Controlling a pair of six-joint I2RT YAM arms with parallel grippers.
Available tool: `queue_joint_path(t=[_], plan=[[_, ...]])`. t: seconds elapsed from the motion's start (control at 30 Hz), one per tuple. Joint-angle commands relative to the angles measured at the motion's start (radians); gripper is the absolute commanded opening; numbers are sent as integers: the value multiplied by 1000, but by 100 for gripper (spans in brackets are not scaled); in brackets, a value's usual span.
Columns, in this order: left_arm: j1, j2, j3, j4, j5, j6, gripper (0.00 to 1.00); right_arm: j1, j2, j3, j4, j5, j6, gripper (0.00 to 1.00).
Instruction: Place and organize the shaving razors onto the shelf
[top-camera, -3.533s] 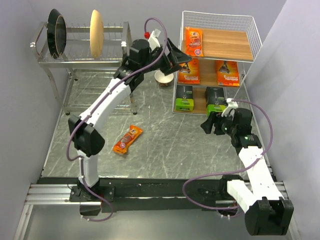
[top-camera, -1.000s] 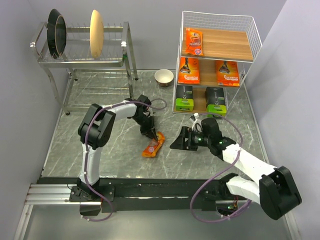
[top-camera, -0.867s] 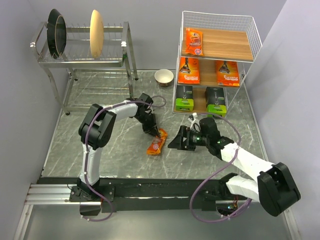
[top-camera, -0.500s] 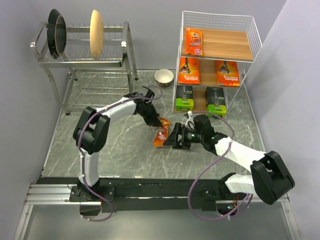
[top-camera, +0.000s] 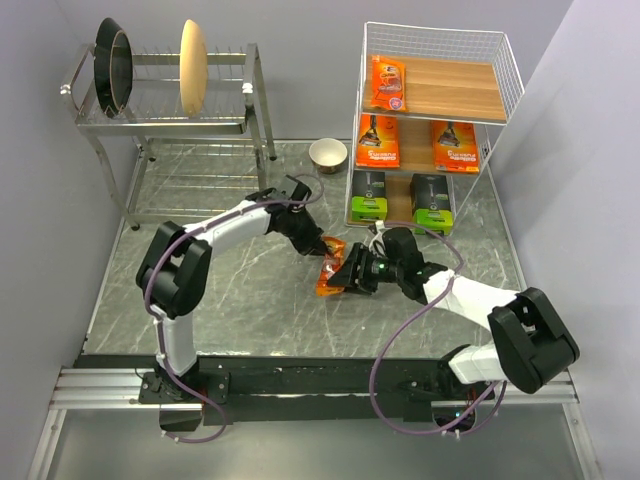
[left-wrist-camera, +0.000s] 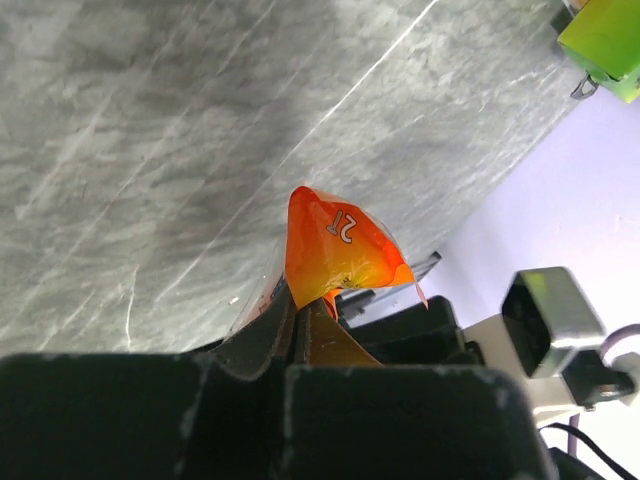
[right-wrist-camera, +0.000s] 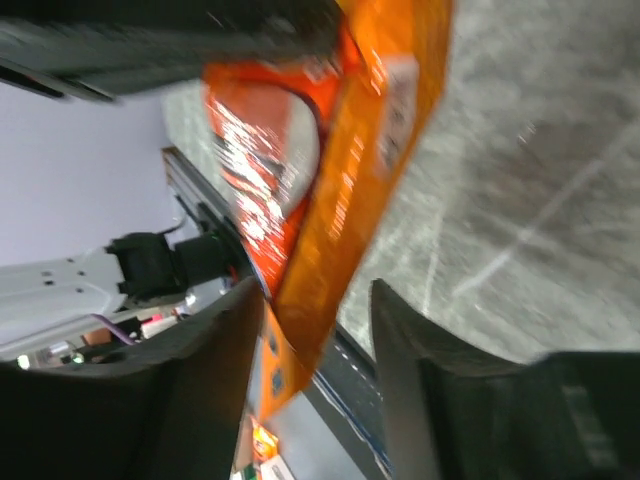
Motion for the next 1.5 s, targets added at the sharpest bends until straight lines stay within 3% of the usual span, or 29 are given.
queue_joint_path(t=[0.0,0.2,0.27,0.3,0.37,0.4,0.47,0.53,0.6,0.77,0.83,0.93,0.97,1.0,1.07,1.17,1.23,1.37,1.47], plan=[[11,-70,-35,48,61,-62,1,-14,24,58,145,-24,45,41],[32,-94,-34,103,91,-60,1,-27,23,104,131,-107,1,6],[45,-101,-34,156,130,-49,9,-46,-7,122,93,-130,-25,0],[52,-108,-34,195,162,-8,39,-59,-18,128,47,-145,-59,0],[75,-131,-9,278,231,73,60,-109,-72,154,-39,-215,-111,0],[83,-139,10,278,243,177,79,-132,-90,166,-74,-242,-172,0],[100,-172,84,242,263,294,99,-195,-150,200,-134,-351,-228,0],[115,-202,119,231,285,444,99,-230,-175,231,-141,-453,-265,0],[118,-249,136,188,302,600,99,-270,-198,275,-283,-583,-350,0],[118,-361,149,93,245,803,100,-309,-236,508,-707,-760,-656,0],[118,-387,124,73,201,846,100,-344,-245,563,-720,-815,-653,0],[115,-444,75,96,132,882,100,-416,-275,594,-549,-851,-446,0],[112,-461,74,91,121,900,99,-436,-290,593,-357,-858,-362,0],[109,-466,75,85,102,931,100,-454,-296,576,-238,-868,-161,0],[109,-478,87,77,53,957,100,-508,-284,579,-57,-883,5,0],[109,-476,136,93,16,986,100,-547,-240,702,-287,-900,-204,0],[109,-466,210,102,19,992,100,-569,-236,713,-314,-900,-220,0],[109,-429,308,81,16,1035,100,-635,-265,634,-26,-868,28,0],[109,-423,305,56,12,1046,100,-697,-246,723,-43,-857,52,0]])
